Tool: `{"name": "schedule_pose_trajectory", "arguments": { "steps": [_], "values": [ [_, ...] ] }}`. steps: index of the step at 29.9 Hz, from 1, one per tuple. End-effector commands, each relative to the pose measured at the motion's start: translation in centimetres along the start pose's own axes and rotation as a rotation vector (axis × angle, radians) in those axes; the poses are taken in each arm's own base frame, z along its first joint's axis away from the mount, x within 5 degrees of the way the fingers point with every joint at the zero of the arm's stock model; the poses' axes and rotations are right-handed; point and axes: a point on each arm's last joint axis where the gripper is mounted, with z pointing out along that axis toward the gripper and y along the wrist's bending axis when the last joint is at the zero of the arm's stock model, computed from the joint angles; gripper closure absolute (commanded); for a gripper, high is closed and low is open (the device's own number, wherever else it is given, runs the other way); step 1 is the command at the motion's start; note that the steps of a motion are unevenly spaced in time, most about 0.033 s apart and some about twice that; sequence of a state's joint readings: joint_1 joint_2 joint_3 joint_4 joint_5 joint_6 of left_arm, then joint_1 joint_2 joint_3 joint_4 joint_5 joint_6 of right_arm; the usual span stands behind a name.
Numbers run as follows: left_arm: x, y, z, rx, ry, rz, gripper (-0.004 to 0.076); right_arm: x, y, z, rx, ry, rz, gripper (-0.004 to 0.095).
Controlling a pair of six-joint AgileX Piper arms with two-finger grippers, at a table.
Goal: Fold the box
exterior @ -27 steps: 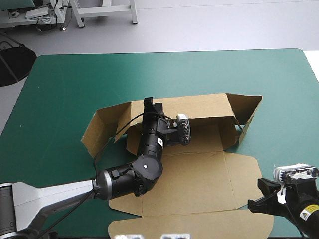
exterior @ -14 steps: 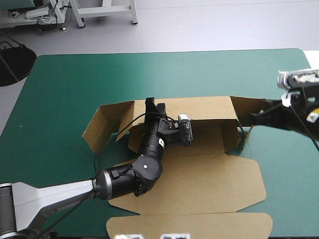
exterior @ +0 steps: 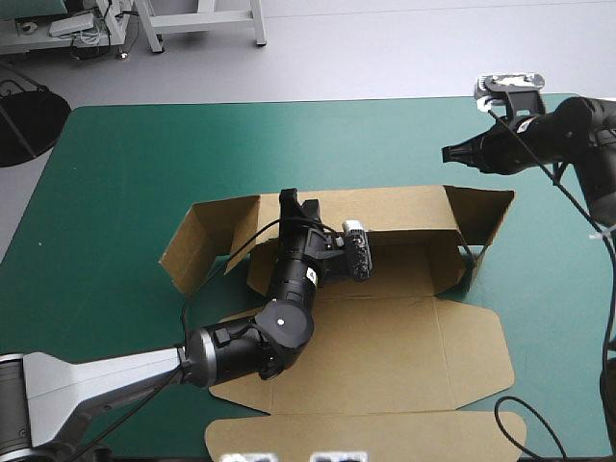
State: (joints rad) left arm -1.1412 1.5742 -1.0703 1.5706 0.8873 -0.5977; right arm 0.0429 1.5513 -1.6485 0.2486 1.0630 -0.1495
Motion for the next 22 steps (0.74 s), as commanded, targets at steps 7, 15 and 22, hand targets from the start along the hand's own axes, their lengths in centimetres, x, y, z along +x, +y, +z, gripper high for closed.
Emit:
{"name": "schedule_pose_trajectory", "arguments": {
  "steps": [7, 15, 22],
  "values": [
    [-0.1, 2.6, -1.1, -0.094, -0.024, -0.041, 0.0733, -0.3, -2.2, 1.2, 0.017, 0.048, 0.053, 0.0912],
    [-0.1, 2.6, -1.1, -0.096, -0.020, -0.043, 0.0733, 1.2, -3.4, 0.6, -0.030, 0.175, 0.036, 0.0926],
    [0.0, 2.7, -1.1, -0.102, -0.012, -0.047, 0.0733, 2.7, -2.4, 0.7, -0.131, 0.196, 0.048, 0.0926]
  ]
}}
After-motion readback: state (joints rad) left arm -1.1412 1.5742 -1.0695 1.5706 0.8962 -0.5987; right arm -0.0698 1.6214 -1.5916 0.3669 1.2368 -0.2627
